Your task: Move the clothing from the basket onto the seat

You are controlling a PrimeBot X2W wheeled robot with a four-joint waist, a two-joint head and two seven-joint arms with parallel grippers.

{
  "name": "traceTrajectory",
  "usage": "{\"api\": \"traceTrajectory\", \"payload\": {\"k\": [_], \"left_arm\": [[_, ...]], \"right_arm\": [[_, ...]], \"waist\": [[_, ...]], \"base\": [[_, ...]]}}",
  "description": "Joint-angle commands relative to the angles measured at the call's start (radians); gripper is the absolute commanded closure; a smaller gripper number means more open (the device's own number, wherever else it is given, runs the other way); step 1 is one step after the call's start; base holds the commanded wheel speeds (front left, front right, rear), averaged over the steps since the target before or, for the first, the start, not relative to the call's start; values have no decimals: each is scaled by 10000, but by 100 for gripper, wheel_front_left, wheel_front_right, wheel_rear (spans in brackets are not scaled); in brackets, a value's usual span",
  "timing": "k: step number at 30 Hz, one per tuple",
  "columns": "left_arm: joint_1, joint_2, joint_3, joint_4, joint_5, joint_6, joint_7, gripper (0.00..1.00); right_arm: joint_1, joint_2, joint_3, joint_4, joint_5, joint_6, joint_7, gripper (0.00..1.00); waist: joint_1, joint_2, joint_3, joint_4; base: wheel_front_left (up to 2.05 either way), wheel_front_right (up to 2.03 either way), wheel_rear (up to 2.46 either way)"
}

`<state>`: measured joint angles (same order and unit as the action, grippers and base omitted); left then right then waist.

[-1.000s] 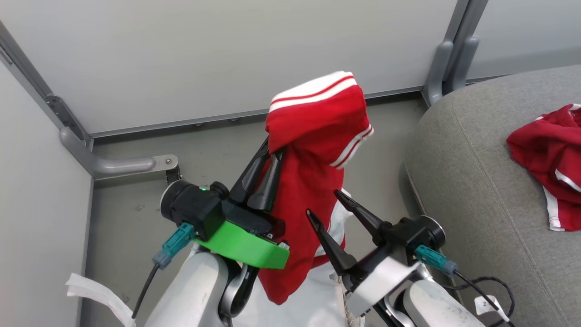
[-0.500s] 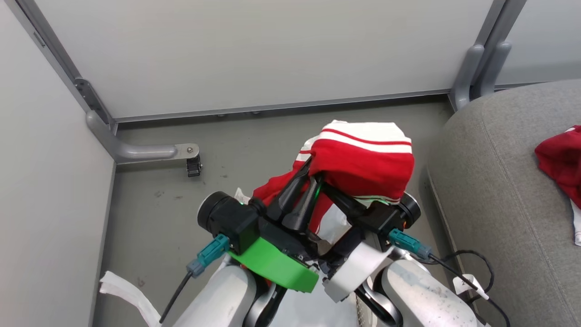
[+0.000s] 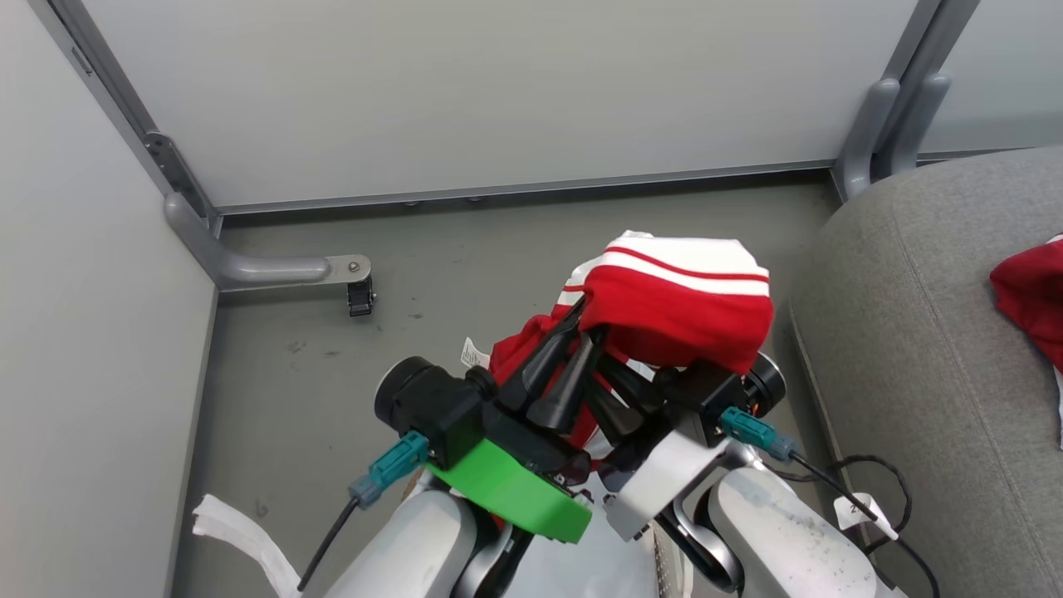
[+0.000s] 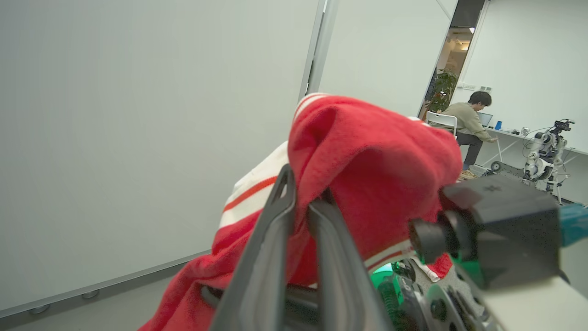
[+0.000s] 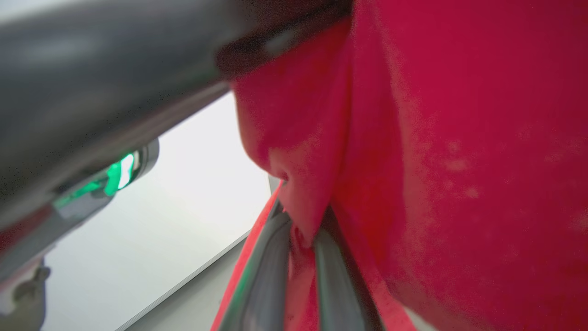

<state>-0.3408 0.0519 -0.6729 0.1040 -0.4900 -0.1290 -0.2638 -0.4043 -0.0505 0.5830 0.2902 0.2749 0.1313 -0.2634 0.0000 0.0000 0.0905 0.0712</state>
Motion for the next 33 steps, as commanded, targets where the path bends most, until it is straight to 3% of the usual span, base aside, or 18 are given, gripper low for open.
{"api": "traceTrajectory", "payload": {"k": [1,3,5,6,14,24,33], "left_arm": [[-124,-18,144,-20,91,-29,-11,100],[-37,-22,331,-19,176,-29,-12,100],[48,-25,559,-55,286,-29,-46,50],[105,-17,594,37,333,-27,-32,0],[256,-2,931,474,620,-28,-20,0],[309,2,1260,707,878,-28,-8,0],[283,12,1262,965,1155,-28,-8,0]], "right_arm": [[210,-30,-14,147,18,-11,-13,100],[398,-36,-29,285,37,-11,-8,100],[549,-41,-71,354,46,-11,-7,100],[614,-38,-101,347,64,-12,-8,100],[1103,-29,-634,-121,229,-12,-19,100],[1502,-21,-923,-539,340,-11,-20,100],[1723,-20,-1290,-757,435,-11,-20,100]], "waist": [[0,0,4,-148],[0,0,16,-336],[0,0,30,-568],[0,0,33,-694],[0,0,195,-2190],[0,0,529,-4604],[0,0,735,-6063]], "base": [[0,0,0],[0,0,0],[0,0,0],[0,0,0],[0,0,0],[0,0,0],[0,0,0]]}}
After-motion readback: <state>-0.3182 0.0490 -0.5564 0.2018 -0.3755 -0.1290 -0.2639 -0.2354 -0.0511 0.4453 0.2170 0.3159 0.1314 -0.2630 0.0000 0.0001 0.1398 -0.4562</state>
